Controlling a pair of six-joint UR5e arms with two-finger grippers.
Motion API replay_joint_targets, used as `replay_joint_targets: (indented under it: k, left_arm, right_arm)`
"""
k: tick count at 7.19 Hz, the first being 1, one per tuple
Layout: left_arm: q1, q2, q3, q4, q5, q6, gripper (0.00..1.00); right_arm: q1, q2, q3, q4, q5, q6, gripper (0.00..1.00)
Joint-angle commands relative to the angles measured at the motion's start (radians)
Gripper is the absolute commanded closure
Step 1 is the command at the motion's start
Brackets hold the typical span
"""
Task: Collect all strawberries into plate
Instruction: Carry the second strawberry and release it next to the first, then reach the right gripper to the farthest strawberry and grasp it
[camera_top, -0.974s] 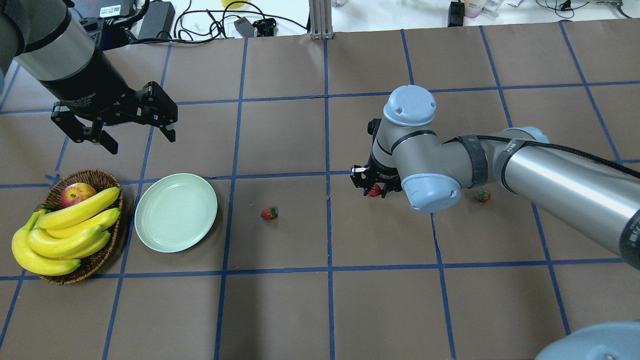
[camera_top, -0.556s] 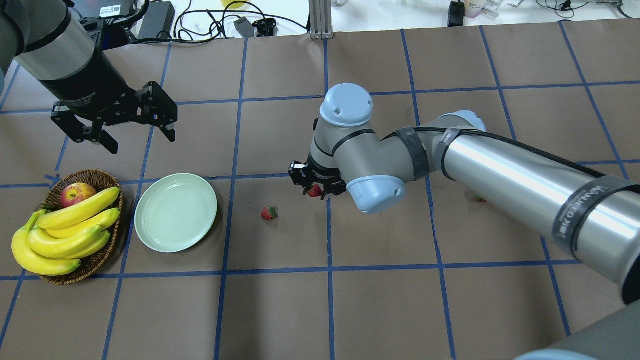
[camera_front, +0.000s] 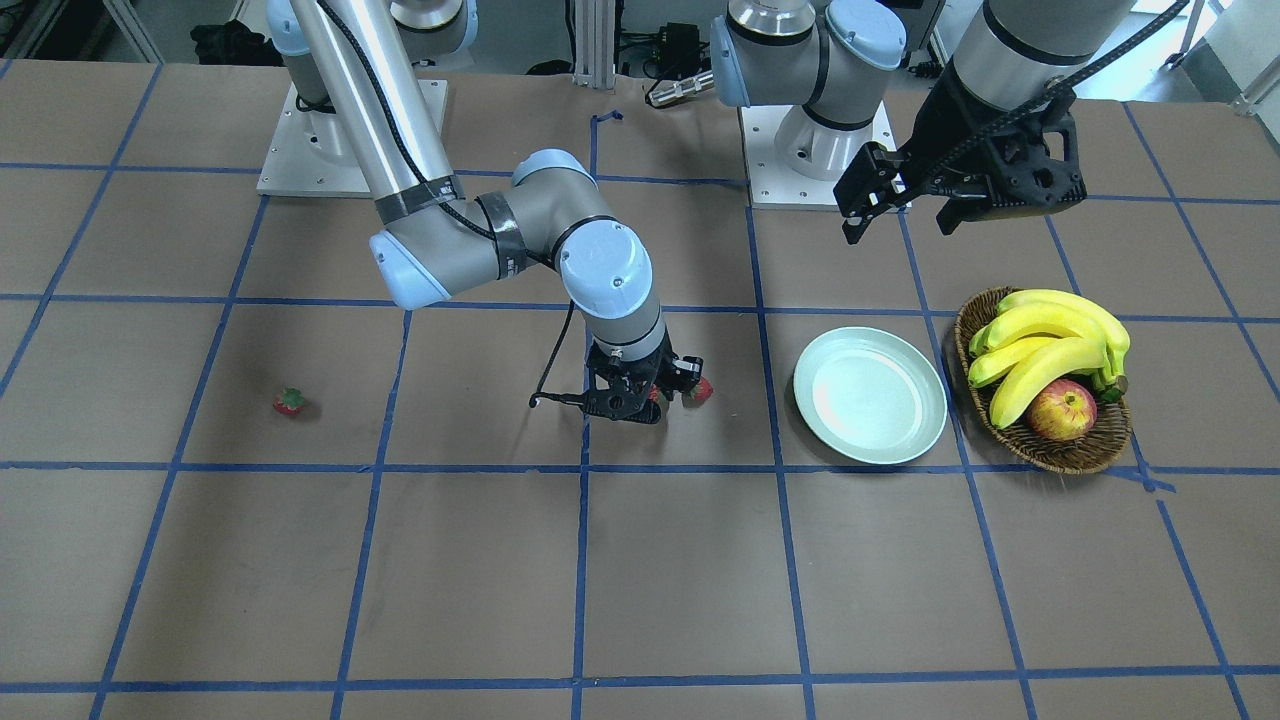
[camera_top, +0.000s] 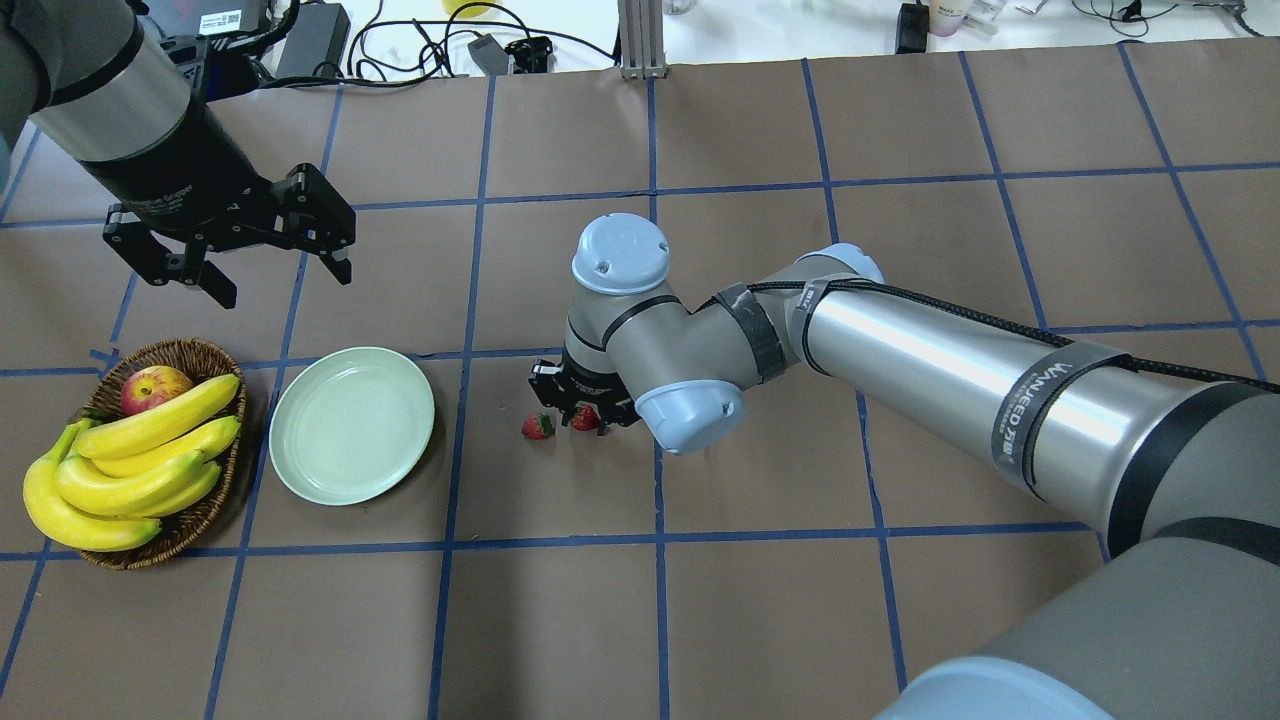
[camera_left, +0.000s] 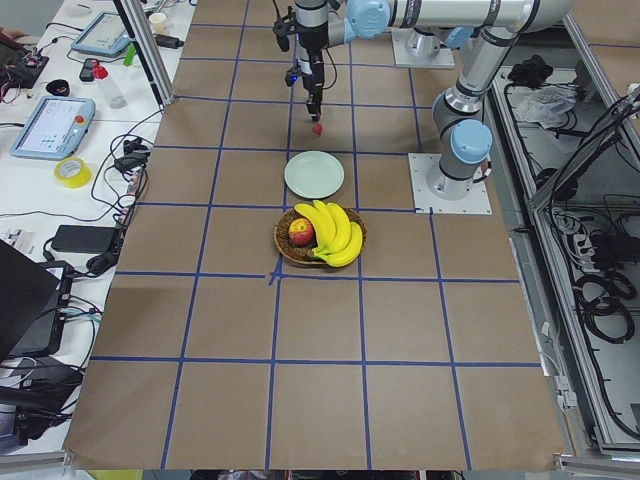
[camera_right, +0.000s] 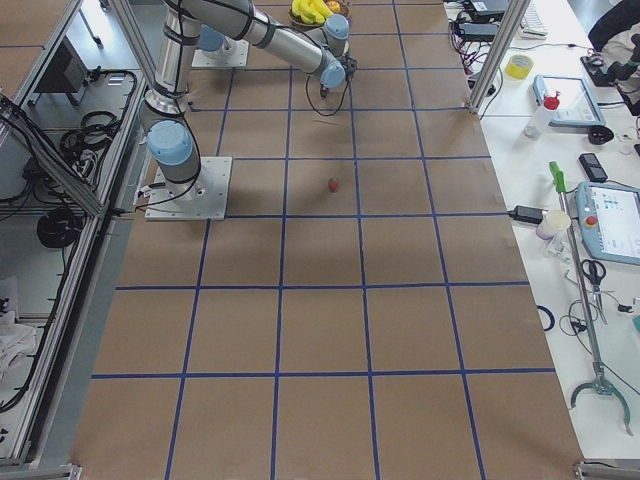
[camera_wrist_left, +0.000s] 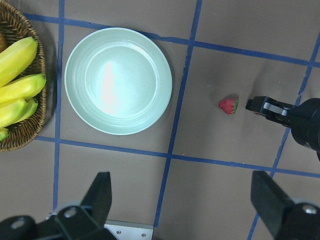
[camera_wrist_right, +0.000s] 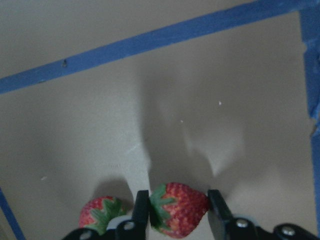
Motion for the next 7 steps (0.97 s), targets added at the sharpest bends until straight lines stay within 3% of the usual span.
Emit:
replay_joint_targets:
  k: [1, 3, 5, 6, 7]
  left_arm:
    - [-0.002, -0.001, -0.002, 0.0, 0.0, 0.0, 0.0]
    - [0.0, 0.001, -0.005, -0.001, 0.001, 0.0, 0.0]
    - [0.0, 0.004, -0.012, 0.002, 0.0, 0.0, 0.0]
    - [0.0, 0.004, -0.012, 0.002, 0.0, 0.0, 0.0]
    - [0.0, 0.004, -0.012, 0.0, 0.0, 0.0, 0.0]
  right_arm:
    - [-0.007, -0.064, -0.005, 0.088, -0.075, -0.048, 0.0]
    - [-0.071, -0.139, 0.01, 0.199, -0.167, -0.149, 0.0]
    - [-0.27, -0.214, 0.039, 0.209, -0.207, -0.261, 0.0]
    - [-0.374, -0.271, 0.091, 0.206, -0.209, -0.408, 0.0]
    - [-0.451, -0.299, 0.134, 0.194, -0.253, -0.509, 0.06]
